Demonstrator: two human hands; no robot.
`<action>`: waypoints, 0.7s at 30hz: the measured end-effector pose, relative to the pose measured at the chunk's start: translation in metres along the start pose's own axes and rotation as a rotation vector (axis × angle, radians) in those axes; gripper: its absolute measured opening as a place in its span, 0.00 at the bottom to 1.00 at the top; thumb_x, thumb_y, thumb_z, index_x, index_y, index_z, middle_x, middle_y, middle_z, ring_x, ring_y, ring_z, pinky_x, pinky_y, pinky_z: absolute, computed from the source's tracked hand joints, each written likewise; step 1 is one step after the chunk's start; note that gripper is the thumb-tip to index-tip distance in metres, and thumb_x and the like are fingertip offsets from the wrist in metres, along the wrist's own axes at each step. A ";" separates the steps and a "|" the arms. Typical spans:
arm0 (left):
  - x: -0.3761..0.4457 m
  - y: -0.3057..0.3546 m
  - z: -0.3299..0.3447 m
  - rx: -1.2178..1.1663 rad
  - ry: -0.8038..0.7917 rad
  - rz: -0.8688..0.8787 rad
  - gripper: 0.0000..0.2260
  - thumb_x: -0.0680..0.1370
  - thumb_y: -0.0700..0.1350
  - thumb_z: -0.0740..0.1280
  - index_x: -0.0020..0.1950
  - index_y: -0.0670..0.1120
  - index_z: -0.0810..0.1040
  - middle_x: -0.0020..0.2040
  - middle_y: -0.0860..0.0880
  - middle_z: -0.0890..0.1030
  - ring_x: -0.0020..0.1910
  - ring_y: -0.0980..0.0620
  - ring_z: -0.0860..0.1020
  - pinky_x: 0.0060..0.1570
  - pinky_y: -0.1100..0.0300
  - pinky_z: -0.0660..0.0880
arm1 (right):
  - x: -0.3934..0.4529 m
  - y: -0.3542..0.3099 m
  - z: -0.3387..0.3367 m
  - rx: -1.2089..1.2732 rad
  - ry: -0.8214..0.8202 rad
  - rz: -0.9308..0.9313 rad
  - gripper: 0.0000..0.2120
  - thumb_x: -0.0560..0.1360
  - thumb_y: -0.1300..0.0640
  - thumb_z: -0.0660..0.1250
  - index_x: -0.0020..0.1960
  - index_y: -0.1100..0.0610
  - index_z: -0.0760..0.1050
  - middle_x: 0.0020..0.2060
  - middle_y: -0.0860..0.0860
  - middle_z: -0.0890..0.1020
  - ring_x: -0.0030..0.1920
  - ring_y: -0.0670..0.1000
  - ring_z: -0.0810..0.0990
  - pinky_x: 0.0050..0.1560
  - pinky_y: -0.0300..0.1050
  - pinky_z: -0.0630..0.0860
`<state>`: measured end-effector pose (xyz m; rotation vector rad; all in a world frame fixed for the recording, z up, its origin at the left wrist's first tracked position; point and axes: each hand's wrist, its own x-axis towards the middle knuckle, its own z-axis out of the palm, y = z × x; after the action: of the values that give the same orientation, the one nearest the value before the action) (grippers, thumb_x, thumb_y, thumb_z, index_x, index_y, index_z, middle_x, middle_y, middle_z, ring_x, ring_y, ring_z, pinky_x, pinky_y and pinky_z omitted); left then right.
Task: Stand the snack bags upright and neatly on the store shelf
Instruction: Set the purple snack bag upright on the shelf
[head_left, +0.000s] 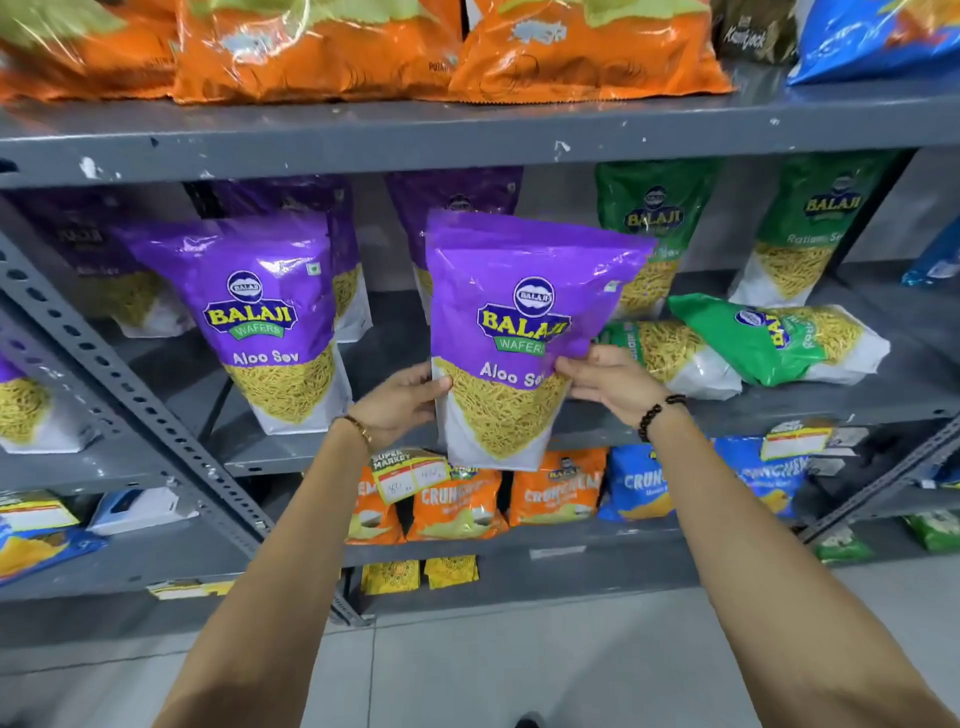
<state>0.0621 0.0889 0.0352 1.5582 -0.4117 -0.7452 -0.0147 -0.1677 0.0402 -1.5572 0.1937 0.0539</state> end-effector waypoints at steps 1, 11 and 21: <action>0.009 0.003 -0.003 -0.009 0.052 0.003 0.11 0.80 0.38 0.55 0.51 0.51 0.75 0.38 0.62 0.85 0.41 0.65 0.82 0.40 0.71 0.78 | 0.011 -0.003 0.005 0.001 0.044 -0.026 0.07 0.74 0.63 0.63 0.45 0.52 0.77 0.31 0.39 0.85 0.35 0.38 0.82 0.43 0.35 0.78; 0.083 -0.019 -0.019 -0.016 0.505 0.036 0.14 0.79 0.35 0.56 0.38 0.49 0.71 0.32 0.53 0.76 0.31 0.59 0.71 0.36 0.63 0.66 | 0.105 0.020 0.034 -0.085 0.360 -0.065 0.10 0.74 0.61 0.62 0.52 0.63 0.77 0.44 0.56 0.78 0.45 0.53 0.75 0.52 0.55 0.72; 0.060 -0.042 0.059 -0.177 0.837 -0.226 0.09 0.76 0.38 0.60 0.43 0.32 0.74 0.37 0.38 0.76 0.46 0.34 0.77 0.44 0.55 0.74 | 0.054 0.010 0.020 -0.160 0.436 -0.014 0.20 0.76 0.61 0.61 0.68 0.62 0.67 0.65 0.61 0.74 0.64 0.55 0.73 0.66 0.48 0.66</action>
<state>0.0594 0.0115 -0.0181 1.6083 0.4407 -0.2324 0.0385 -0.1528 0.0223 -1.7152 0.5323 -0.2894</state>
